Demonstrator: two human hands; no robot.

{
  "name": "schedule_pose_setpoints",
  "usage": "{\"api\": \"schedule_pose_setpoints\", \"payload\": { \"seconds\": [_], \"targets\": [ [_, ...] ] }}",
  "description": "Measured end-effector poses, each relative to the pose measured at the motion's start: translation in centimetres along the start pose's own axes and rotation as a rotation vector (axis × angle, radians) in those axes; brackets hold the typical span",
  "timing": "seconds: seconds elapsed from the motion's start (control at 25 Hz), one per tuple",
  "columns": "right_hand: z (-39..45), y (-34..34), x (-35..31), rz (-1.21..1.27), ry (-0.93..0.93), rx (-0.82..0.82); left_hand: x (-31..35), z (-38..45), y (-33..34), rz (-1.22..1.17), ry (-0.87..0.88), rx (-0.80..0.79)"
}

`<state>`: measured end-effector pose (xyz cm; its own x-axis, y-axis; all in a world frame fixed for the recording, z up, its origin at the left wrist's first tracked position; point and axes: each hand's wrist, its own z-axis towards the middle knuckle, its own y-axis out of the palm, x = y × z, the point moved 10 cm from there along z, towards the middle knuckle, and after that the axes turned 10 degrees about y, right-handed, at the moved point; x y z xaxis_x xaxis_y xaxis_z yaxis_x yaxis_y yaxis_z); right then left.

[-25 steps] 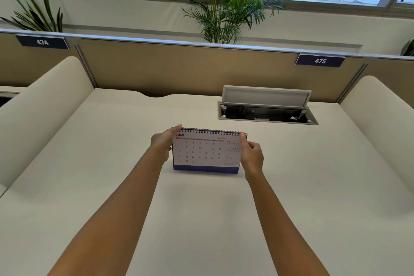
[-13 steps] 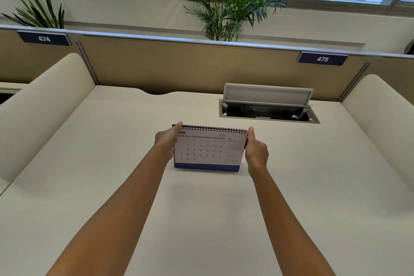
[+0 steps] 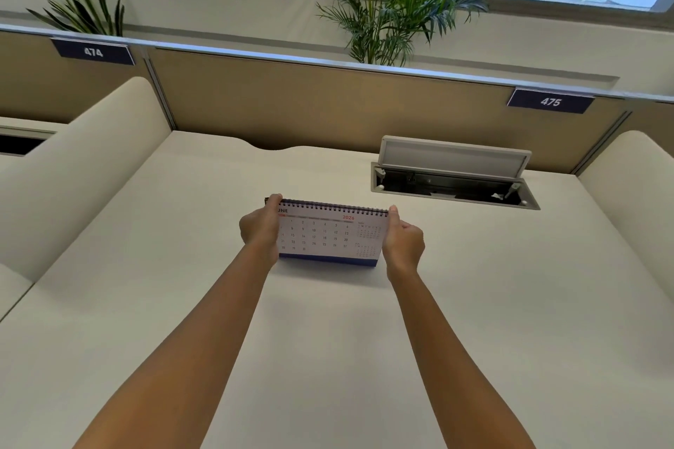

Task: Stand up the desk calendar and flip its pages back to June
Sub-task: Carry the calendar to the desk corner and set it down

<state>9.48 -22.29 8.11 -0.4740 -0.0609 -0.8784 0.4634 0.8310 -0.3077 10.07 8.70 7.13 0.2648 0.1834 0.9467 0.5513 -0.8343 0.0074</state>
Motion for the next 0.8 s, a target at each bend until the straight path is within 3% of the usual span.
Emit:
{"api": "schedule_pose_setpoints", "payload": {
  "seconds": [0.24, 0.6, 0.8],
  "targets": [
    [-1.8, 5.4, -2.3, -0.062, -0.072, -0.105, 1.7, 2.4, -3.0, -0.076, 0.048, 0.053],
    [-2.6, 12.9, -3.5, -0.155, -0.060, -0.241, 5.0, 7.2, -6.9, 0.069, 0.159, 0.025],
    [-3.9, 16.7, -4.3, -0.130, -0.058, -0.295, 6.1, 9.7, -9.1, -0.012, 0.192, 0.037]
  ]
}}
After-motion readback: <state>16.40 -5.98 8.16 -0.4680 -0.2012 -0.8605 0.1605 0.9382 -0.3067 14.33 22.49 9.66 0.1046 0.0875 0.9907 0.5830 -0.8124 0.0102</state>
